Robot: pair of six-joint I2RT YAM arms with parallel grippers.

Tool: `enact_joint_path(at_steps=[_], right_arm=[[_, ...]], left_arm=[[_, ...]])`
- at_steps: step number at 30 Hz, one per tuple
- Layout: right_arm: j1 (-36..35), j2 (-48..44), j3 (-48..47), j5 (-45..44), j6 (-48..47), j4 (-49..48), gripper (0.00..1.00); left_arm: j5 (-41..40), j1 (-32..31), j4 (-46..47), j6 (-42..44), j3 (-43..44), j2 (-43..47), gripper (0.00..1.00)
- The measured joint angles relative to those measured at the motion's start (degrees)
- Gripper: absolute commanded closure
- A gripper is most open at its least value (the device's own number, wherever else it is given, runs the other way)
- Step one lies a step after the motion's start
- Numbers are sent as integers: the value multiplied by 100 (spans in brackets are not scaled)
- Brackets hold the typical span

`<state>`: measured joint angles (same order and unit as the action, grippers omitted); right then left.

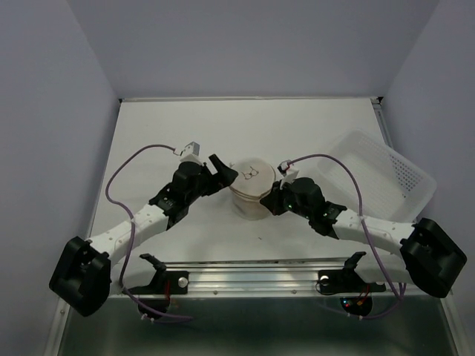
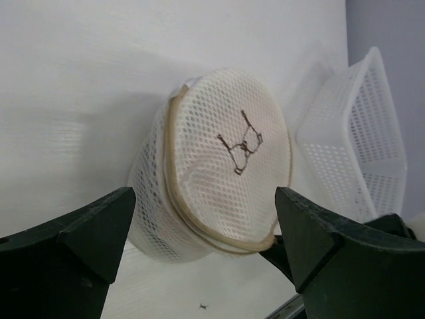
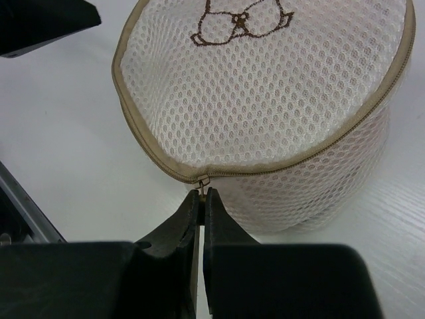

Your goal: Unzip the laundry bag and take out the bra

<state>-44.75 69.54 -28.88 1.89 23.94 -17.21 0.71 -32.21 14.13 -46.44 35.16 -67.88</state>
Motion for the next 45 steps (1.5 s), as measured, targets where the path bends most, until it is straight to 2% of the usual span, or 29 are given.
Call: enact_joint_path(at_steps=[7,14,17,19,20,21,23,24,30,36,45], right_arm=[[-55,291,-33,-17,98,-7,99],[-151,420,-33,-17,160,-4,99],[-151,420,-33,-20,173,-11,99],[-153,420,-33,-20,179,-15,99],[-153,420,-33,-20,181,-15,99],[-153,420,-33,-20,181,-15,99],[-153,415,-33,-24,181,-15,99],[-153,402,-33,-35,179,-11,99],[-186,85,-15,-507,120,181,99],[-225,-522,205,-997,-20,361,99],[-221,-831,271,-946,-92,437,99]], left_arm=[[-313,-813,195,-675,-826,960,1],[-323,-1093,328,-883,-903,343,2],[-306,-1126,450,-892,-772,-52,14],[-295,-1147,509,-898,-643,-330,34],[-286,-1154,518,-866,-590,-413,61],[-275,-1158,562,-844,-503,-542,74],[-264,-1158,610,-833,-409,-669,94],[-251,-1158,640,-817,-356,-717,100],[-258,-1180,546,-710,-240,-581,100],[-223,-1034,199,-540,-431,304,100],[352,-463,-260,-192,-761,960,100]])
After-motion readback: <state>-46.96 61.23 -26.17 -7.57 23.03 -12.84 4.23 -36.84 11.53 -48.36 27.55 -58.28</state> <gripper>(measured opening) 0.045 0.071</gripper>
